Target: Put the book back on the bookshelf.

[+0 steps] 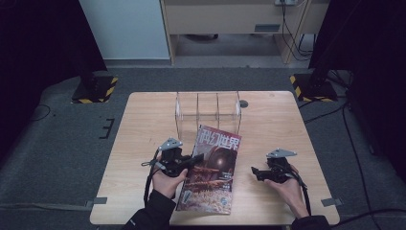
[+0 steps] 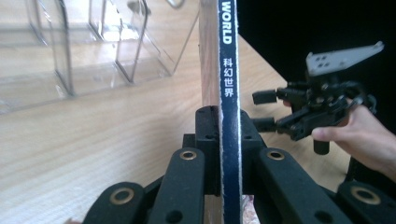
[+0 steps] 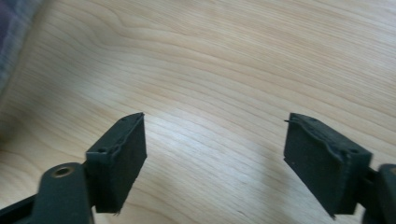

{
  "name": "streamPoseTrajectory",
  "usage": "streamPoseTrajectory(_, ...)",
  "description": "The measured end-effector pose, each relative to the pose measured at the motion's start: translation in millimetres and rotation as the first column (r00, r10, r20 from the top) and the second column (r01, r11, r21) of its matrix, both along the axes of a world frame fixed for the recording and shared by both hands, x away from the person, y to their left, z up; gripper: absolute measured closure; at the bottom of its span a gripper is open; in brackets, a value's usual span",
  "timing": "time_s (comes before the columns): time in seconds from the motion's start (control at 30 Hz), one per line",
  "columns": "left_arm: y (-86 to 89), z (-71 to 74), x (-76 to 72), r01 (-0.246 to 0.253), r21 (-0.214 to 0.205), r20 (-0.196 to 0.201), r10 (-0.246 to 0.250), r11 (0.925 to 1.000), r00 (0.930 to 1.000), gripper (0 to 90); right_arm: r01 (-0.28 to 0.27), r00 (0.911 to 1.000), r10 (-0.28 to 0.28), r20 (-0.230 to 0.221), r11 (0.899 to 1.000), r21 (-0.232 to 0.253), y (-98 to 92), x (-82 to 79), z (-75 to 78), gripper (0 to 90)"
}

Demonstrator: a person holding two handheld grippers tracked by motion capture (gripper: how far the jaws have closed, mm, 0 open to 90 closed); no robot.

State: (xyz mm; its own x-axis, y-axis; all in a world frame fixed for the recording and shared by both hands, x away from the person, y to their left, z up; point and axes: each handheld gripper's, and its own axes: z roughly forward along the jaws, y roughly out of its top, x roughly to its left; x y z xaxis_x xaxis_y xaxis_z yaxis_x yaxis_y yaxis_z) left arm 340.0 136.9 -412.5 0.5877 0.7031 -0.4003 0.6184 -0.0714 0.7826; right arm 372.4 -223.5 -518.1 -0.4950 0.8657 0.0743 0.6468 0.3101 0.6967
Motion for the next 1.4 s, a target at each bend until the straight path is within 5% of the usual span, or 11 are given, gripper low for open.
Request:
streamPoseTrajectory(0.27, 17.3, 21.1, -2.3, -0.042, -0.015, 0.050, 0.043, 0.9990, 0.9978, 83.7, 0.019, 0.9997, -0.021, -0.015, 0.992, -0.124, -2.9, 3.0, -9.8, 11.6)
streamPoseTrajectory(0.37, 24.1, 27.4, -2.2, -0.064, -0.016, 0.065, 0.065, 0.9978, 0.9958, 83.7, 0.026, 0.9996, -0.027, -0.008, 0.991, -0.130, -2.7, 2.9, -10.1, 10.7)
streamPoseTrajectory(0.57, 38.4, 39.5, -1.5, -0.118, -0.016, 0.104, 0.120, 0.9928, 0.9874, 83.7, 0.047, 0.9989, -0.048, -0.005, 0.994, -0.100, -4.1, 2.1, -13.3, 7.7)
streamPoseTrajectory(0.77, 51.6, 50.9, 0.1, -0.172, -0.025, 0.136, 0.173, 0.9848, 0.9754, 83.7, 0.064, 0.9971, -0.062, 0.046, 0.997, -0.050, -3.8, -1.3, -20.9, 3.3)
streamPoseTrajectory(1.4, 69.7, 83.5, 30.1, -0.285, -0.044, 0.192, 0.288, 0.9576, 0.9382, 83.7, 0.065, 0.9969, -0.063, 0.047, 0.997, -0.051, -3.7, -1.3, -21.0, 3.1)
